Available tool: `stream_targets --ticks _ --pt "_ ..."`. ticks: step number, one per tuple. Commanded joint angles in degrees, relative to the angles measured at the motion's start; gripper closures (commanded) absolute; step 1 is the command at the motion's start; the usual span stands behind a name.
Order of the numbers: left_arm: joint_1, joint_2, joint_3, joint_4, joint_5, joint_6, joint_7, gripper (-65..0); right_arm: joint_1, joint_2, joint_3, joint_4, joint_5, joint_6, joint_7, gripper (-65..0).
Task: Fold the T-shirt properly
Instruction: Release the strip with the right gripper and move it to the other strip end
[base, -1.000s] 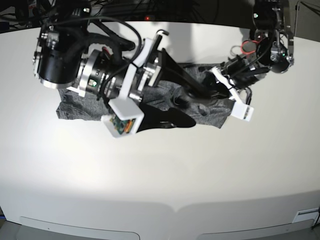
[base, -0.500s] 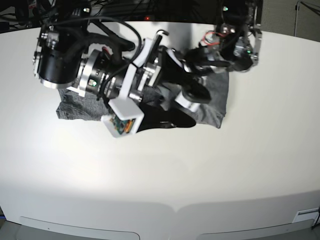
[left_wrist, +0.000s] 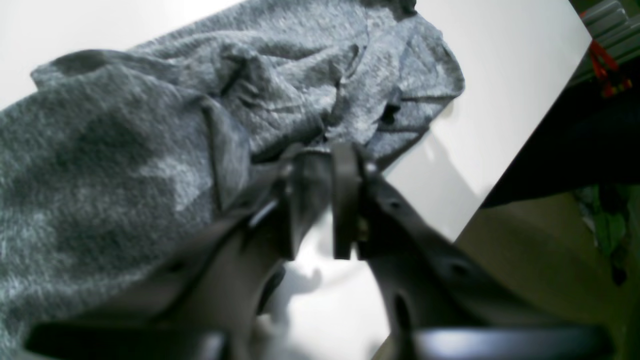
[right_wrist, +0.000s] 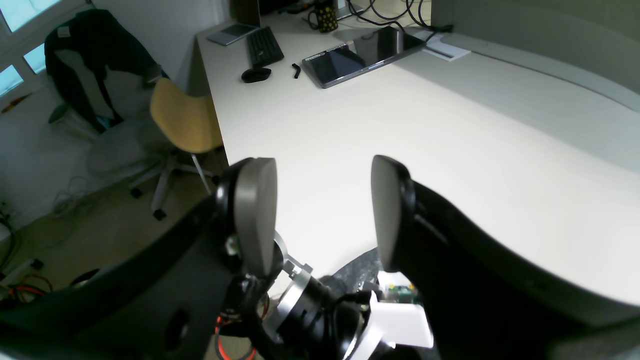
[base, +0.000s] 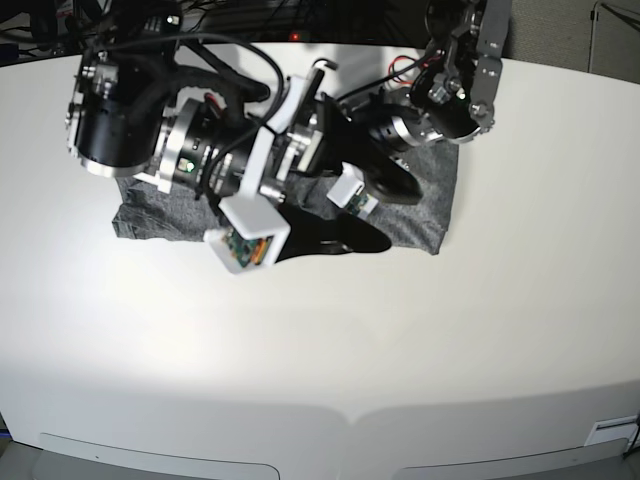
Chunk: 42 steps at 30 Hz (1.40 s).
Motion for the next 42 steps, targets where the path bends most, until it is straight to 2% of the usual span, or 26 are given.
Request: stream_targets --ticks 1,4,7,12,14,17,23,27,31,38,42 --pt "-0.50 0.42 0.07 1.16 -1.09 -0.61 -1.27 -15.0 0.37 -0.15 0.04 0.79 0.94 0.30 0.79 -30.5" --pt "-0.50 0.44 0.17 1.16 -1.14 -0.59 -1.29 -21.4 0.42 -0.15 0.04 0.79 -2.54 0.30 0.98 -30.5" --pt "-0.66 0.39 0.15 1.16 -0.90 -0.61 -1.25 -23.3 0.44 -0.17 0.07 0.79 -6.84 0.30 2.08 -30.5" --pt "-1.01 0.42 0.15 1.27 7.43 -0.61 -1.60 -23.2 0.37 0.13 3.28 0.79 -19.69 -0.04 -0.17 -30.6" --pt "-1.18 0.42 0.17 1.27 11.65 -0.66 -2.91 -23.2 -0.13 0.37 7.34 0.79 -21.27 -2.67 0.28 -30.6" --pt "-2.36 0.09 0.15 1.27 15.04 -0.63 -3.72 -23.2 -1.53 2.19 15.43 0.79 -21.38 -4.22 2.14 -30.6" --pt "-6.25 -1.49 0.13 1.27 14.99 -0.59 -3.65 -23.2 -4.63 7.56 34.60 0.79 -21.40 -4.44 0.07 -30.6" --pt "-7.43 -1.49 0.13 1.27 13.33 -0.46 -3.69 -23.3 -11.65 8.28 44.72 -0.31 -18.99 -4.57 0.13 -30.6" --pt "-7.45 -1.49 0.57 1.27 9.92 -0.63 -3.67 -23.3 -14.97 8.28 47.71 -6.14 -14.67 -4.55 0.68 -30.6" --pt "-7.45 -1.49 3.04 1.27 9.79 -0.59 -2.43 -24.8 -11.78 8.39 47.60 -20.96 -14.73 -4.35 0.15 -30.6" --pt "-7.30 -1.49 3.93 1.27 9.79 -0.59 -1.73 -27.1 -9.18 8.59 47.67 -23.45 -14.47 -4.33 1.64 -30.6"
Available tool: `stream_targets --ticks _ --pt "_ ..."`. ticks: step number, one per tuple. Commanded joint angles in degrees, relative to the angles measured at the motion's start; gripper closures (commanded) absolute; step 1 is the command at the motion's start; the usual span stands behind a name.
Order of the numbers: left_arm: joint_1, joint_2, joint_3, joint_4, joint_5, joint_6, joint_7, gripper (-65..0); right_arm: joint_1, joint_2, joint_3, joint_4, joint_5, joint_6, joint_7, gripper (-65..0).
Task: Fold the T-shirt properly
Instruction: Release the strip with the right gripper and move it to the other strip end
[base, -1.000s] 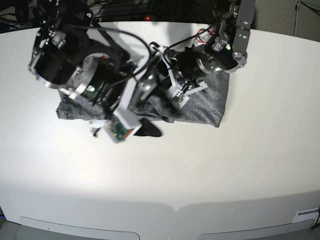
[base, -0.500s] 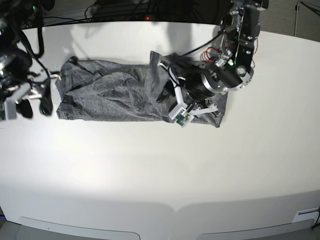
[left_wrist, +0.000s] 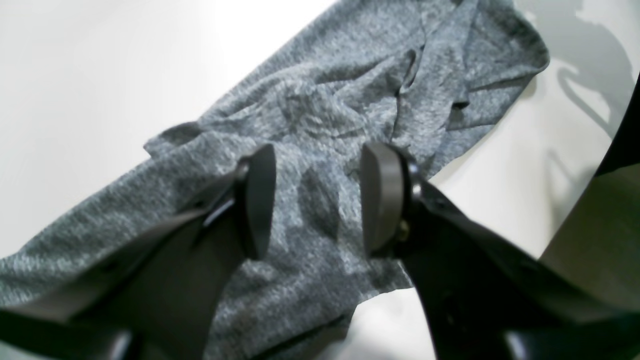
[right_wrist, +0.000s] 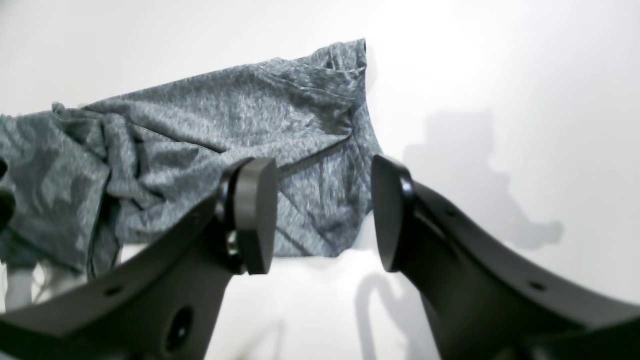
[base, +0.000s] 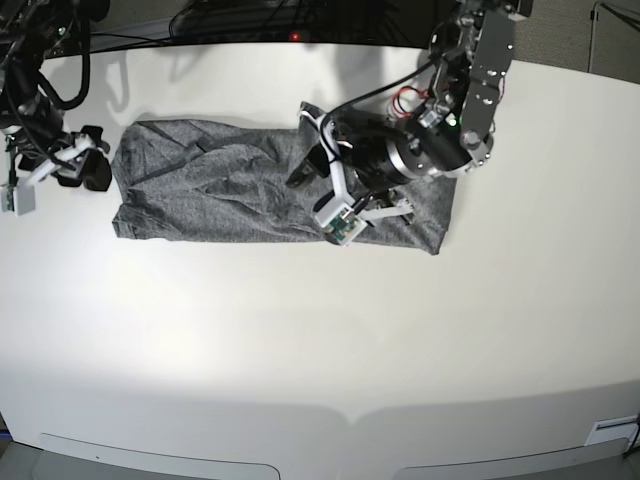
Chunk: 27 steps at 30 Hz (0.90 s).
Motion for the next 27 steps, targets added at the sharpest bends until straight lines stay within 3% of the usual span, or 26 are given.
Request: stream_targets --ticks 1,8,15,18,23,27 --pt "-0.68 0.44 0.20 1.20 -0.87 -0.39 -1.38 -27.1 1.57 1.01 0.33 1.01 1.22 0.24 1.03 -30.6" --pt "-0.66 0.11 0.15 1.20 -0.87 -0.37 -1.33 -27.1 7.39 1.18 0.33 1.01 5.79 0.28 -8.94 -30.6" --pt "-0.63 0.11 0.13 1.20 -0.85 -0.33 -1.33 -27.1 7.50 1.18 0.33 1.01 8.33 0.44 -5.31 -30.6" --pt "-0.63 0.11 0.13 1.20 -0.85 -0.22 -1.09 -27.1 7.85 1.18 0.33 1.05 10.27 0.46 -6.60 -30.6" --pt "-0.63 0.11 0.13 1.20 -0.83 -0.22 0.85 -27.1 8.76 1.22 0.33 1.05 3.06 0.59 -9.20 -30.6" --pt "-0.63 0.13 0.13 1.20 -0.85 -0.22 0.83 -27.1 8.44 2.01 0.31 0.09 -0.37 0.61 -7.85 -32.3"
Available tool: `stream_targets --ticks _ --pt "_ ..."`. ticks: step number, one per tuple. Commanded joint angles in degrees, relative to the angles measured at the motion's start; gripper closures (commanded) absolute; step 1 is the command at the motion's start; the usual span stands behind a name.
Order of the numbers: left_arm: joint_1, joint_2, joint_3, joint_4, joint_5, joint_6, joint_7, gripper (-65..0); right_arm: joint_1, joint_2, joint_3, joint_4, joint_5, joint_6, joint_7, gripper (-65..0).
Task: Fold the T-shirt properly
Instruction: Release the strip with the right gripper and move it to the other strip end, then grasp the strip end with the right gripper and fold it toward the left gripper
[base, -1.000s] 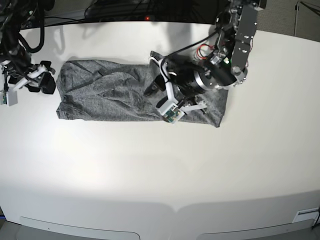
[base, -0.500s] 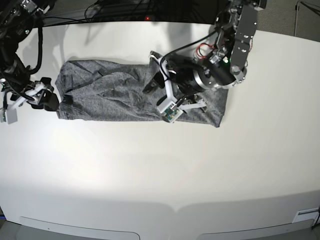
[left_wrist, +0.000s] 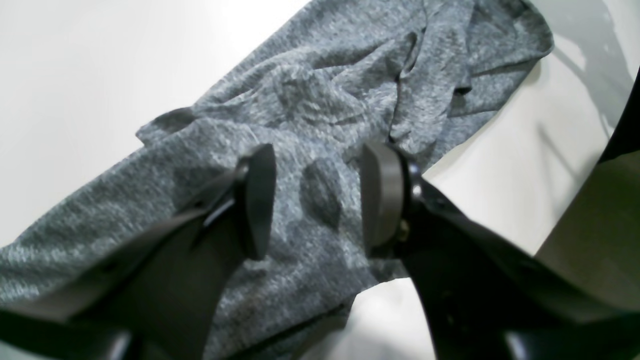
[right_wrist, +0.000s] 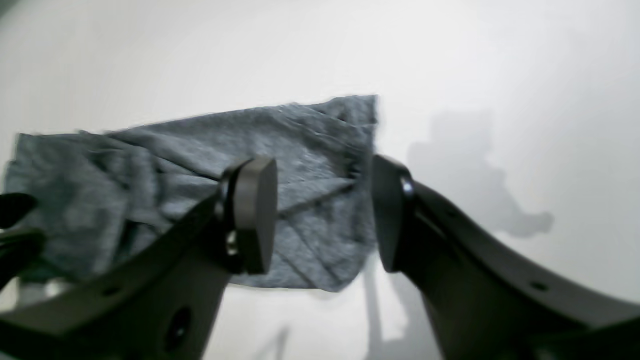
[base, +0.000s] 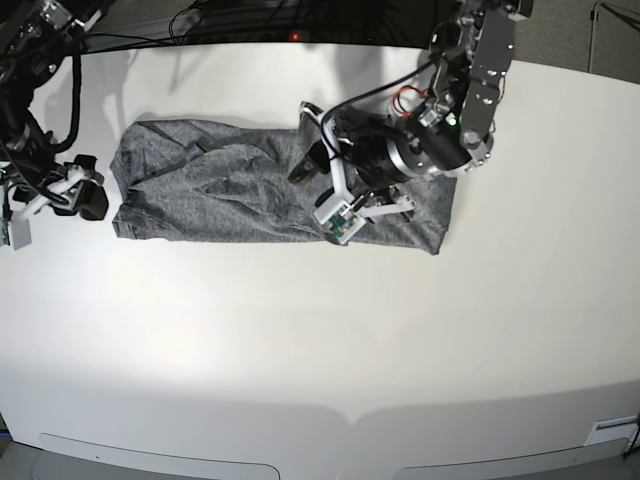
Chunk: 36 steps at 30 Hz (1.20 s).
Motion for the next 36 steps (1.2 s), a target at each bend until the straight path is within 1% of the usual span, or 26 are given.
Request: stream_targets --ticks 1,3,4,7,9,11,13,17,19,20,22,24,25,27,29,33,36 --pt "-0.74 0.39 0.04 1.18 -0.85 -0.24 -0.92 -27.1 0.61 1.38 0.26 -0.13 0.22 0.37 2.01 -36.2" --pt "-0.74 0.37 0.04 1.18 -0.83 -0.26 -0.92 -27.1 0.61 2.21 0.26 -1.95 0.07 0.37 3.61 -44.7" --pt "-0.74 0.35 0.04 1.18 -0.83 -0.26 -0.92 -27.1 0.61 2.56 0.26 -3.04 0.04 0.42 4.96 -47.2" --pt "-0.76 0.37 0.04 1.18 -0.83 -0.26 -0.92 -27.1 0.87 3.02 0.26 -7.72 -0.48 0.46 9.73 -47.1" --pt "-0.76 0.37 0.04 1.18 -0.83 -0.26 -0.94 -27.1 1.68 3.02 0.26 -11.74 -2.64 0.46 11.17 -47.0" --pt "-0.76 0.37 0.04 1.18 -0.87 -0.26 -1.01 -27.1 3.04 3.02 0.26 -16.31 -4.59 0.48 11.17 -47.0" --pt "-0.74 0.37 0.04 1.18 -0.87 -0.26 -1.53 -27.1 4.35 3.02 0.26 -21.03 -4.39 0.70 11.32 -47.0" --pt "-0.74 0.35 0.04 1.18 -0.85 -0.26 -2.21 -27.1 6.75 3.02 0.22 -30.08 -4.17 3.26 11.67 -47.0" --pt "-0.76 0.35 0.04 1.18 -0.76 -0.26 -1.75 -27.1 7.65 3.02 0.15 -33.86 -3.96 3.45 11.61 -47.0" --pt "-0.79 0.17 0.04 1.18 0.07 -0.28 -1.79 -27.0 7.80 2.99 0.11 -35.21 -3.23 3.45 11.04 -47.0" --pt "-1.14 -0.50 0.04 1.18 4.63 -0.26 -1.86 -27.0 7.76 2.99 0.11 -36.48 -0.55 3.48 7.45 -47.0" --pt "-1.95 -2.36 0.04 1.18 8.20 -0.02 -2.08 -27.0 7.76 3.02 0.11 -36.48 1.44 3.93 4.79 -47.0" --pt "-2.29 -3.61 0.04 1.18 8.81 0.96 -2.27 -27.0 7.76 3.06 0.11 -36.48 2.32 4.59 4.26 -47.0" --pt "-2.84 -6.45 0.04 1.18 8.94 4.02 -2.23 -27.0 7.76 3.04 -0.17 -36.48 3.58 4.62 3.26 -47.0" --pt "-2.80 -9.20 0.04 1.18 8.85 6.67 -2.21 -27.0 7.74 2.99 -1.01 -36.48 3.56 4.62 1.90 -46.5" --pt "-1.73 -13.97 0.04 1.18 8.83 10.62 -2.25 -27.0 7.58 3.02 -4.61 -36.48 3.78 4.62 1.57 -46.4" --pt "-0.61 -16.48 0.04 1.16 8.83 12.55 -2.23 -27.0 7.61 3.02 -8.68 -36.48 3.76 4.62 1.42 -44.8"
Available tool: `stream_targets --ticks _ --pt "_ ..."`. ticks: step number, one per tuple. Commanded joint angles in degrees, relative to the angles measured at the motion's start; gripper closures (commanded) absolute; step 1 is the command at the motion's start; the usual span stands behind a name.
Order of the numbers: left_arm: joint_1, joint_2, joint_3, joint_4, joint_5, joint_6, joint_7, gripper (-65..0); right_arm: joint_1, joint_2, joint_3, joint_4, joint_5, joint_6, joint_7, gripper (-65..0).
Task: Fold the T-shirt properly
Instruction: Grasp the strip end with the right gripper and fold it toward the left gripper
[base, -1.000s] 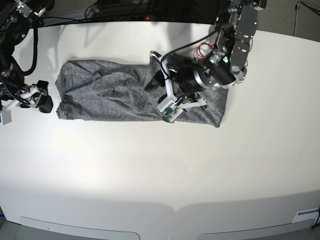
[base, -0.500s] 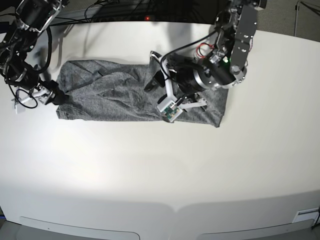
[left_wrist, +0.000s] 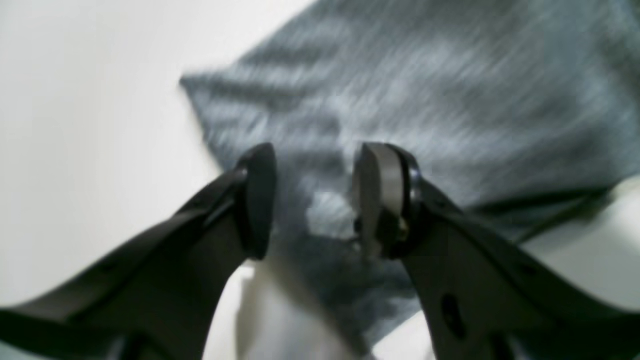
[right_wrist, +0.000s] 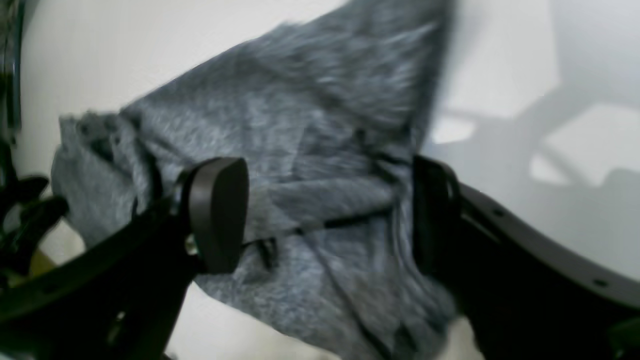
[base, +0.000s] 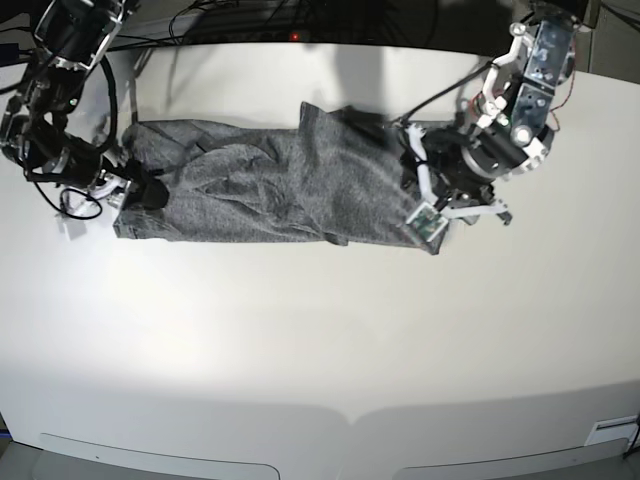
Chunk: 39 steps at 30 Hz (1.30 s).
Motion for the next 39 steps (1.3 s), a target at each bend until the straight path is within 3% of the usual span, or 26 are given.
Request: stream_targets --ticks 1,5,10,16,21,24,28,33,39 --pt "-0.26 -0.92 -0.17 1.16 -0.02 0.42 -0.83 -27.0 0.28 0.59 -1.40 0.42 -0.61 0.08 -1.36 -42.9" --pt "1.49 -2.49 -0.17 1.14 -0.04 1.20 -0.76 -27.0 0.50 0.59 -5.14 0.44 -0.13 0.08 -1.29 -29.4" --pt "2.71 -2.47 -0.17 1.16 -0.02 1.20 -0.68 -27.0 3.50 0.57 -5.64 0.63 7.37 0.08 -4.87 0.0" --pt "2.78 -2.47 -0.17 1.16 0.00 1.20 -0.70 -27.0 7.93 0.26 -8.83 0.83 14.16 0.04 -6.03 0.0" --pt "2.75 -2.47 -0.17 1.16 0.00 1.22 -0.92 -27.0 9.22 -1.09 -19.98 0.85 14.69 0.02 -5.99 0.0" --pt "2.75 -2.49 -0.17 1.16 0.04 1.25 -0.85 -27.0 10.38 -2.19 -26.10 0.85 18.40 0.07 -5.97 0.0" --pt "2.75 -2.47 -0.17 1.49 5.88 6.47 0.44 -27.0 13.09 -4.17 -31.71 0.92 20.87 0.08 -6.01 0.0" --pt "3.10 -2.49 -0.17 6.40 13.14 9.81 5.20 -27.0 16.20 -8.02 -36.92 0.92 20.85 0.08 -6.01 0.0" --pt "3.54 -2.51 -0.17 6.29 14.34 14.12 7.10 -27.0 18.14 -13.07 -39.17 0.92 20.76 0.08 -6.01 0.0"
